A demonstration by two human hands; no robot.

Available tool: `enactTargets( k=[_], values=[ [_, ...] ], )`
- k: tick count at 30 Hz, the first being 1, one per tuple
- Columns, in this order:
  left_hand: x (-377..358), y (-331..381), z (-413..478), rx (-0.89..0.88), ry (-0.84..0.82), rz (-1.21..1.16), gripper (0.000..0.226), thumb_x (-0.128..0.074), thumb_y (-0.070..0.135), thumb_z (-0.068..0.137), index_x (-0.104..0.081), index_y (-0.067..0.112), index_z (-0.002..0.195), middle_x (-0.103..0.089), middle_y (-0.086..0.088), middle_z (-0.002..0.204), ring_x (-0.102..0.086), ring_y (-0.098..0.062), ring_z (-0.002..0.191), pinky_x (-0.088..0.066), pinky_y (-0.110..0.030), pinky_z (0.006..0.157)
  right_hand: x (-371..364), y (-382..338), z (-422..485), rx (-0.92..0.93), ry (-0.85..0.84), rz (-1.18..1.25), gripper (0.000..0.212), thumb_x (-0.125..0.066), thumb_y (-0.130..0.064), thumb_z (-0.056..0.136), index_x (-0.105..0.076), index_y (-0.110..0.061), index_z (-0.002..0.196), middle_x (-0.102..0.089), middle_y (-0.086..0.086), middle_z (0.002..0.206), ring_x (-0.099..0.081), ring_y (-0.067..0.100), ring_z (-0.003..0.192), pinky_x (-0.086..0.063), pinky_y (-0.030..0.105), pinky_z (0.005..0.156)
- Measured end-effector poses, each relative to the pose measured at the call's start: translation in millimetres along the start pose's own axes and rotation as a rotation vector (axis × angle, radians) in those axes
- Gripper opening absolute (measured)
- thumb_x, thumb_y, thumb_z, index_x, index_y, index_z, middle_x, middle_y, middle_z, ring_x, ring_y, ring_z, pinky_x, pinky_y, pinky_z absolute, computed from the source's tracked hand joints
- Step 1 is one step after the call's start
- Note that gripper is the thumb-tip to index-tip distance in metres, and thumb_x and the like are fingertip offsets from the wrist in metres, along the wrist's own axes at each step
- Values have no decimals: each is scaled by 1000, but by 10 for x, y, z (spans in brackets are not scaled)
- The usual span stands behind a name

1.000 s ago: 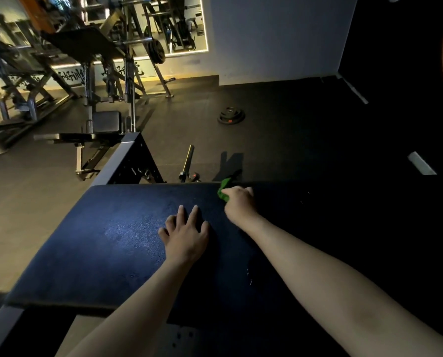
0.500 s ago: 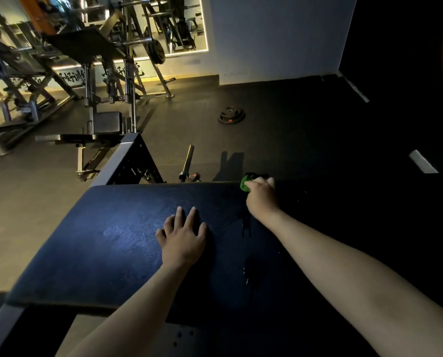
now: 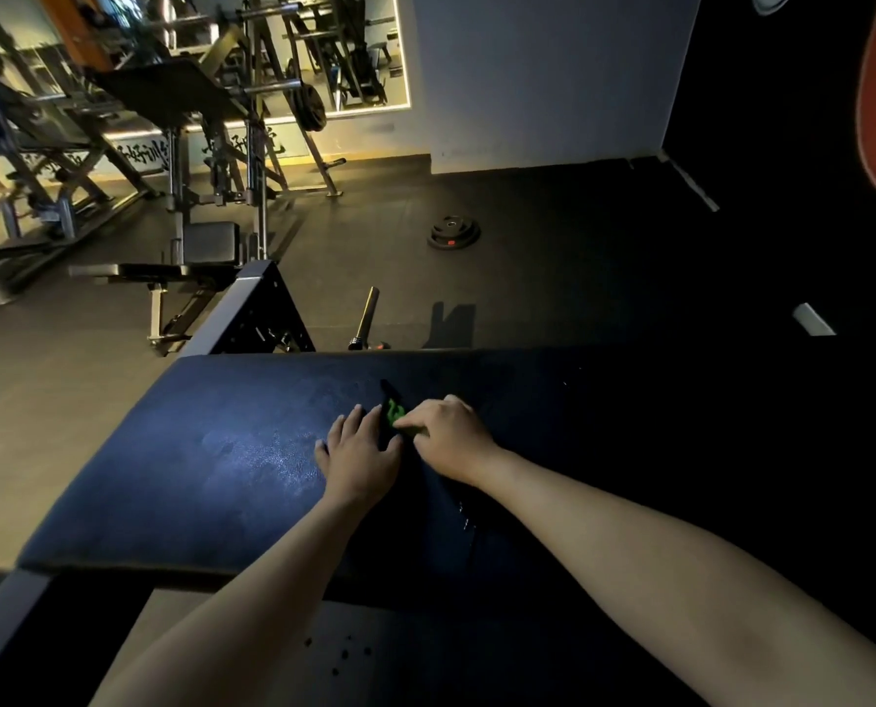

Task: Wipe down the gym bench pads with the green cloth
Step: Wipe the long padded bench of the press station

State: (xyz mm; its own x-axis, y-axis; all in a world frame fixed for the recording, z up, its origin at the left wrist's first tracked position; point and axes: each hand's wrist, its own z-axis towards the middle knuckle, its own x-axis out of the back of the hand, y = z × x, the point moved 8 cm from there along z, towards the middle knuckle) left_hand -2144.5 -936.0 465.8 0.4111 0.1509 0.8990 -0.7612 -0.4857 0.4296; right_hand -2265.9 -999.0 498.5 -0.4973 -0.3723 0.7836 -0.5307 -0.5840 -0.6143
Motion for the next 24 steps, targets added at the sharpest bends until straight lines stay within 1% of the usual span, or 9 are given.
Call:
enactTargets(
  k=[2,5,8,11,13,15,19,21,24],
  values=[
    [24,7,-93,-11,36,-53,62,-52,48,95,-40,27,152,-37,-3,159,-26,-25,149,-18,-49,120,116,9,-53,-70,65,212,41,-55,-4,87,-71,-20,121,-65,3,126,-58,20,116,-43,27,105],
    [123,85,-330,-57,92,-222,66,-51,50,92,-47,16,148,-58,-9,141,-51,-27,131,-39,-41,106,227,-51,-228,-177,172,484,43,-55,-1,88,-68,-18,125,-53,3,128,-53,12,116,-37,16,100],
    [148,59,-651,-13,63,-629,54,-58,27,99,-43,20,150,-63,-4,133,-59,-19,122,-45,-33,101,114,-162,-460,-272,149,670,36,-56,-14,94,-64,-27,127,-45,2,128,-51,14,117,-41,23,100],
    [161,16,-940,46,19,-1005,59,-61,37,93,-41,28,147,-63,-3,129,-64,-19,117,-53,-44,100,34,-305,-661,-342,124,800,32,-54,-20,96,-63,-27,127,-42,4,128,-52,16,116,-44,29,101],
    [162,17,-1144,108,1,-1225,51,-63,29,97,-43,29,143,-62,-3,128,-66,-22,112,-59,-41,89,-2,-425,-788,-353,115,830,33,-52,-19,96,-62,-26,127,-40,6,127,-52,19,116,-45,36,105],
    [178,24,-1271,122,41,-1280,40,-61,15,99,-51,23,137,-64,-5,125,-67,-24,110,-61,-45,84,-26,-541,-895,-334,110,849,35,-49,-14,95,-62,-25,125,-39,7,126,-52,20,116,-46,38,105],
    [254,-131,-1465,213,232,-1242,30,-56,8,92,-67,24,115,-70,-10,117,-67,-30,110,-55,-56,94,68,-569,-1066,-295,140,728,44,-50,-2,87,-63,-24,124,-39,4,126,-50,16,113,-46,31,102],
    [303,-174,-1517,279,297,-1314,28,-52,5,93,-66,21,111,-70,-13,115,-68,-32,106,-57,-49,93,121,-473,-1117,-304,156,702,51,-49,4,84,-64,-24,124,-39,3,124,-51,16,113,-48,29,100],
    [333,-119,-1545,325,307,-1453,28,-47,1,99,-56,19,119,-66,-11,109,-67,-21,88,-59,-33,66,168,-387,-1124,-273,141,693,55,-49,6,82,-64,-26,123,-40,3,124,-51,16,113,-50,23,93]
  ],
)
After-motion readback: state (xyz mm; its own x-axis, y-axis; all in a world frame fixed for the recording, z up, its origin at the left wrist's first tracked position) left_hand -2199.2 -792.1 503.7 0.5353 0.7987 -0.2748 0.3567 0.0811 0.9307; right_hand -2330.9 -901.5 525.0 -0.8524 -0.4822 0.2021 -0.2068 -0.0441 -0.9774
